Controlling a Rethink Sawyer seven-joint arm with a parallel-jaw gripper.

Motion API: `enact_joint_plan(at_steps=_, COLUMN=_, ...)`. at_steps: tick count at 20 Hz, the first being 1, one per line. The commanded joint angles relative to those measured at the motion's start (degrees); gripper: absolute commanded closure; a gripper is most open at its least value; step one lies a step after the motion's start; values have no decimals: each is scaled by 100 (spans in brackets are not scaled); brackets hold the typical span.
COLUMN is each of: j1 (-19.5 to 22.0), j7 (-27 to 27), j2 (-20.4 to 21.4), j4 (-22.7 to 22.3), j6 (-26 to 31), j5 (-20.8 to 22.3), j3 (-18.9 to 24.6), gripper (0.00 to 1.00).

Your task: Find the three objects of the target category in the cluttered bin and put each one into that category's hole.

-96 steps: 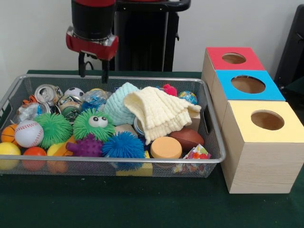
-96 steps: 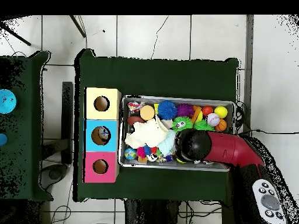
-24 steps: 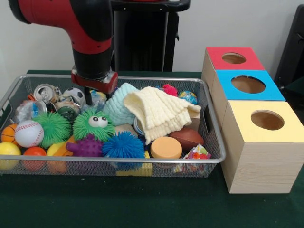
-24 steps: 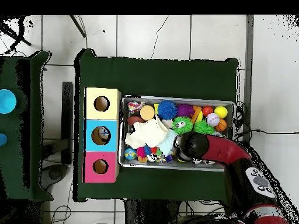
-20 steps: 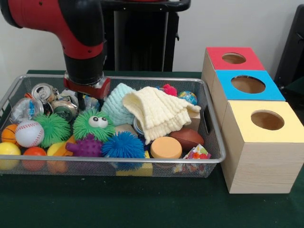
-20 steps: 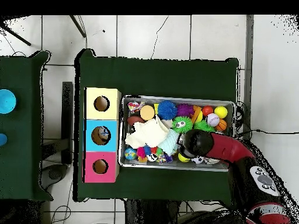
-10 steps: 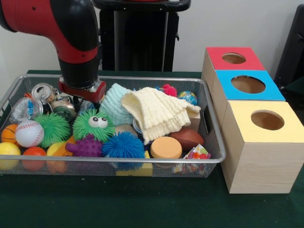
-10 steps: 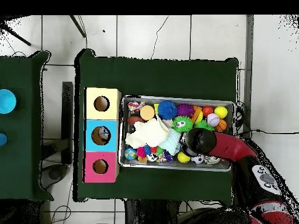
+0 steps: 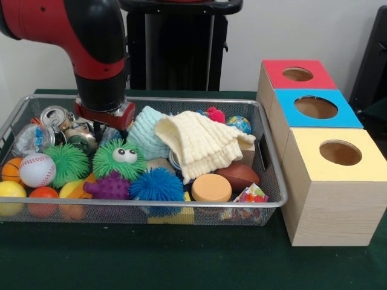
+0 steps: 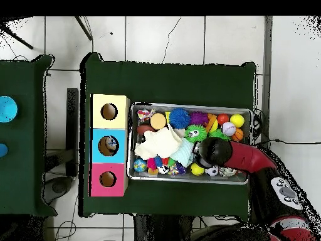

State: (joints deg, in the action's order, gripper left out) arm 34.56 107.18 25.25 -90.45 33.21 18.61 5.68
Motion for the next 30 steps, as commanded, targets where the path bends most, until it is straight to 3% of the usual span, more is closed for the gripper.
enact_joint_plan(at_steps=1, j1=-9, j7=-372, j2=-221, j4=24, j6=-295, j5=271, j3=640, gripper=0)
enact_joint_plan(at_steps=4, j1=-10, j7=-306, j2=-217, j4=-2, j6=-340, j5=269, j3=607, gripper=0)
enact_joint_plan(at_steps=5, j1=-32, j7=-271, j2=-218, j4=6, j6=-318, j5=264, j3=574, gripper=100)
enact_joint_plan(at_steps=9, j1=-158, j7=-176, j2=-206, j4=103, j6=7, j5=206, j3=426, gripper=100)
enact_joint_plan(at_steps=11, j1=-179, j7=-114, j2=-182, j4=157, j6=-97, j5=202, j3=415, gripper=100)
enact_joint_plan(at_steps=13, j1=-203, j7=-173, j2=-252, j4=287, j6=243, j5=127, j3=409, gripper=100)
enact_joint_plan(at_steps=19, j1=-173, j7=-297, j2=-167, j4=211, j6=320, j5=116, j3=479, gripper=100)
enact_joint_plan(at_steps=21, j1=-186, j7=-332, j2=-27, j4=181, j6=480, j5=74, j3=494, gripper=100)
enact_joint_plan(at_steps=26, j1=-269, j7=-516, j2=788, j4=104, j6=1375, j5=-150, j3=568, gripper=100)
enact_joint_plan(at_steps=30, j1=-212, j7=-618, j2=983, j4=148, j6=1715, j5=-211, j3=664, gripper=100)
